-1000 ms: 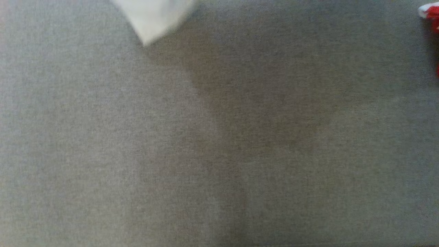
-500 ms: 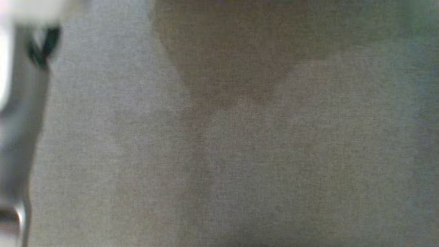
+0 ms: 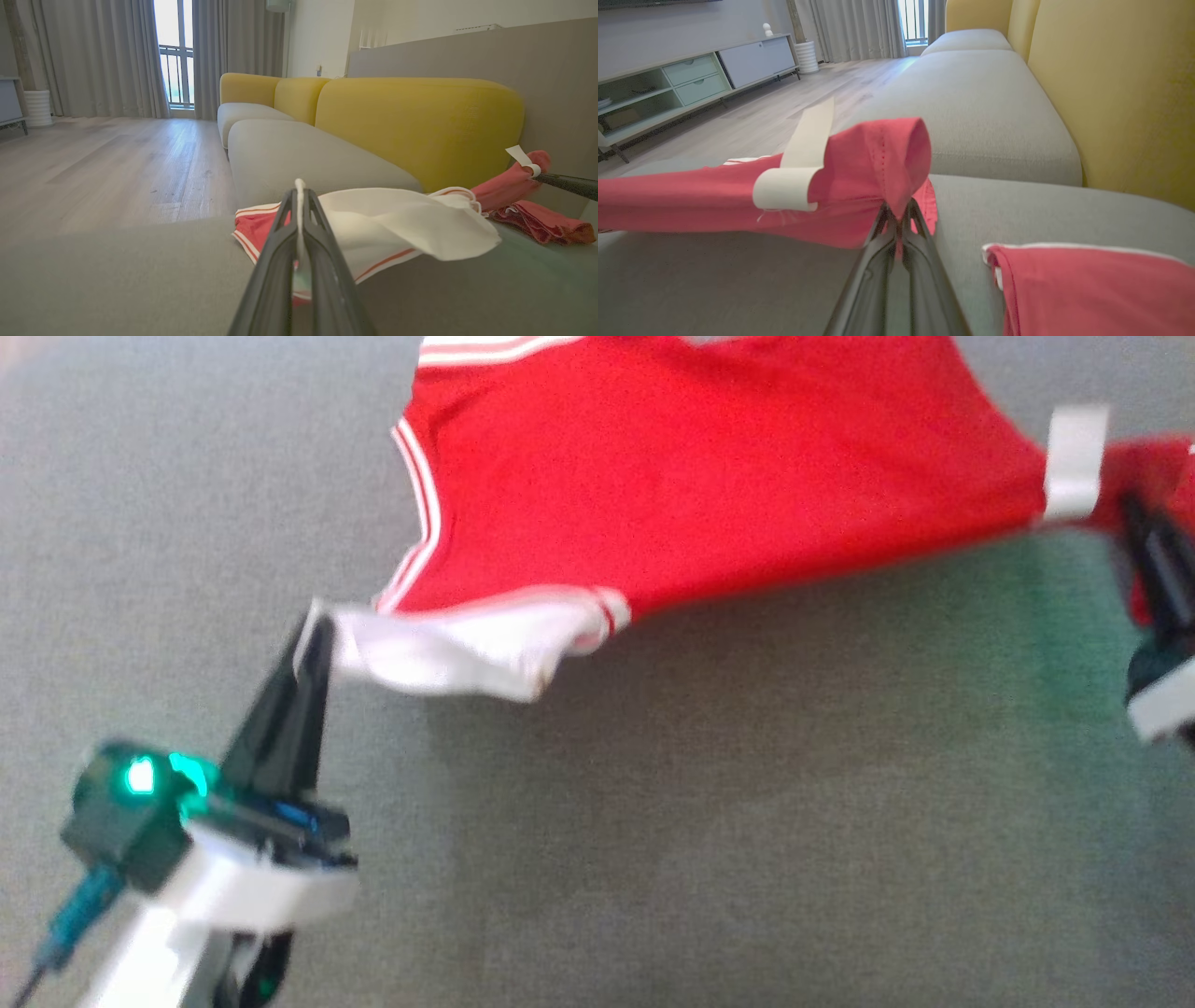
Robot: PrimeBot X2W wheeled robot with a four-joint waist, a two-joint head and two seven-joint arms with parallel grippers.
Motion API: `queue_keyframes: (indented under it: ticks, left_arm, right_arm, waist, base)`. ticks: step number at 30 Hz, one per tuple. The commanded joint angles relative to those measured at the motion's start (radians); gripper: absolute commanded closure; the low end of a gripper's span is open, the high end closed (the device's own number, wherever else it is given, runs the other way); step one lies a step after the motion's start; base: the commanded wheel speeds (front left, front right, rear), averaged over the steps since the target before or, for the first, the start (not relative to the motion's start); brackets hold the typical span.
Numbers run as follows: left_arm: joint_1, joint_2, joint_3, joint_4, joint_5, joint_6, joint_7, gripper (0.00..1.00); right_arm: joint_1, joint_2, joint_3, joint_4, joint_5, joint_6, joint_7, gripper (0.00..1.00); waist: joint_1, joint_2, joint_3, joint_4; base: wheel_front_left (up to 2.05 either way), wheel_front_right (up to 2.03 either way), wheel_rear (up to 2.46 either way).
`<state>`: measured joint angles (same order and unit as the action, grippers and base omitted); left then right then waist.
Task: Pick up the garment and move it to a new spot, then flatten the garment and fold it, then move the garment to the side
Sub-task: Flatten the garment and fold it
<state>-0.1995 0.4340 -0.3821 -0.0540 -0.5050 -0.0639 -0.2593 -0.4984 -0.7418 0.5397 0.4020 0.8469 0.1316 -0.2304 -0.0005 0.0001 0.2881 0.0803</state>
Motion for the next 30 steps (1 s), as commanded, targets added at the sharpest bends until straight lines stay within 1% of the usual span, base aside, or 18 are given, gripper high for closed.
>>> queue_keyframes:
  ticks: [1,8,11,14,17,21,27,30]
  left_arm:
    - [-0.021,0.035,0.064,-0.039,-0.008,0.012,-0.002,1.00]
    - [0.209,0.011,0.050,-0.103,-0.032,0.057,-0.002,1.00]
    - [0.258,0.004,0.047,-0.129,-0.042,0.073,-0.002,1.00]
    - [0.260,0.000,0.045,-0.140,-0.044,0.082,0.002,1.00]
    - [0.190,-0.017,0.042,-0.116,-0.041,0.080,0.007,1.00]
    - [0.069,-0.051,0.044,-0.043,-0.035,0.071,0.005,1.00]
    - [-0.116,-0.088,0.021,0.117,-0.006,0.028,0.003,1.00]
    - [-0.164,-0.096,0.007,0.178,0.006,0.013,0.002,1.00]
  right_arm:
    - [0.032,-0.048,-0.015,-0.022,0.008,-0.001,-0.017,1.00]
    - [0.244,-0.027,-0.085,-0.095,-0.019,-0.001,-0.026,1.00]
    - [0.314,-0.013,-0.113,-0.122,-0.038,-0.001,-0.026,1.00]
    - [0.354,0.007,-0.140,-0.135,-0.050,-0.001,-0.014,1.00]
    - [0.362,0.038,-0.171,-0.143,-0.077,-0.001,0.014,1.00]
    - [0.340,0.070,-0.192,-0.139,-0.101,-0.001,0.052,1.00]
    - [0.294,0.099,-0.205,-0.126,-0.134,-0.001,0.086,1.00]
    - [0.276,0.106,-0.210,-0.123,-0.144,-0.001,0.093,1.00]
  waist:
    - [0.0005,-0.0001,-0.021,-0.008]
    - [0.0005,-0.0001,-0.054,-0.032]
    - [0.0005,-0.0001,-0.052,-0.037]
    - [0.0005,-0.0001,-0.043,-0.037]
    - [0.0005,-0.0001,-0.019,-0.032]
    - [0.0005,-0.0001,0.010,-0.027]
    - [0.0005,-0.0001,0.060,-0.022]
    - [0.0005,-0.0001,0.075,-0.024]
  base:
    - [0.00,0.00,0.00]
    - [0.00,0.00,0.00]
    - [0.00,0.00,0.00]
    - [0.00,0.00,0.00]
    - [0.00,0.00,0.00]
    - [0.00,0.00,0.00]
    - [0.00,0.00,0.00]
    - [0.00,0.00,0.00]
